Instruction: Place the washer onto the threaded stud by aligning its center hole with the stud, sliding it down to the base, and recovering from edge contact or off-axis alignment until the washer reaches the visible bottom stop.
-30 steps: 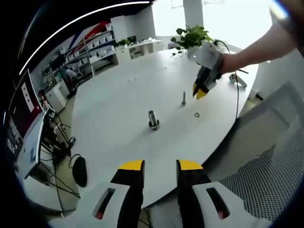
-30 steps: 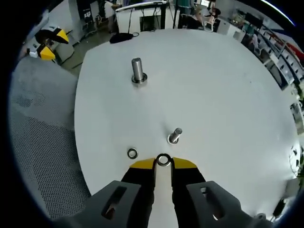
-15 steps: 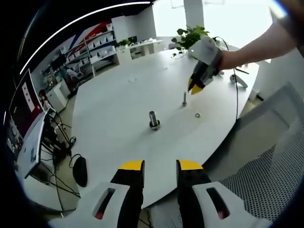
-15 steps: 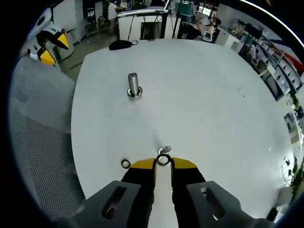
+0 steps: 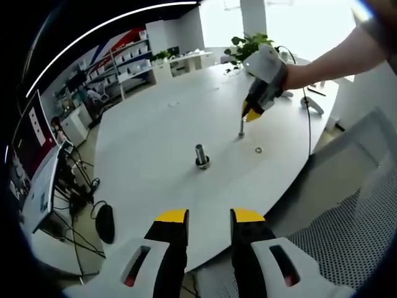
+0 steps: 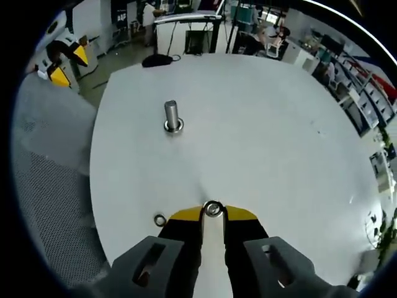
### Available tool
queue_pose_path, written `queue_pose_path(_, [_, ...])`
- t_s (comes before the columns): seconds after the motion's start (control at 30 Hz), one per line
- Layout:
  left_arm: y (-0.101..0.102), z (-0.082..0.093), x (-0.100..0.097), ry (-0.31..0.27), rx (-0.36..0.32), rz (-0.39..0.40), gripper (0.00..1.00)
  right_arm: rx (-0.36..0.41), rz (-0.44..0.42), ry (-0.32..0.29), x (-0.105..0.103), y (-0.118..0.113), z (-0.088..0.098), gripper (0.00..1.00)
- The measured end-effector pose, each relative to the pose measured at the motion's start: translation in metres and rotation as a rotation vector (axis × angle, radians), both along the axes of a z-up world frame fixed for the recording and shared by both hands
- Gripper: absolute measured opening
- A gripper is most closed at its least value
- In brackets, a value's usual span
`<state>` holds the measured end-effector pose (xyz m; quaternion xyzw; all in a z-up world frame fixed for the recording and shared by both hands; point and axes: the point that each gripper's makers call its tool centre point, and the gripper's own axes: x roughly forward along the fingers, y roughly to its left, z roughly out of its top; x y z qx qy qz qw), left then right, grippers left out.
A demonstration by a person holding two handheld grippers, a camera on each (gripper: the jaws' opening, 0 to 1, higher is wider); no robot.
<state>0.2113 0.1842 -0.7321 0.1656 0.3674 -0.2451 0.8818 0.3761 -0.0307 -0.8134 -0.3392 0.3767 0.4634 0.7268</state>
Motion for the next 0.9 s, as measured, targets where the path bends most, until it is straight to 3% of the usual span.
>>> queue_pose_path(0.63, [0.0,-0.001,0.0,0.005,0.003,0.0,0.25,0.01,-0.012,0.015,0.007,0.004,-0.007,0.14])
queue_pose_path(0.73, [0.001,-0.001,0.0,0.006,0.004,0.001,0.25,-0.012,0.03,0.017,0.004,0.002,-0.01,0.04])
queue_pose_path(0.9, [0.0,-0.001,0.0,0.008,0.003,0.0,0.25,-0.021,0.014,0.024,0.003,-0.002,-0.012,0.05])
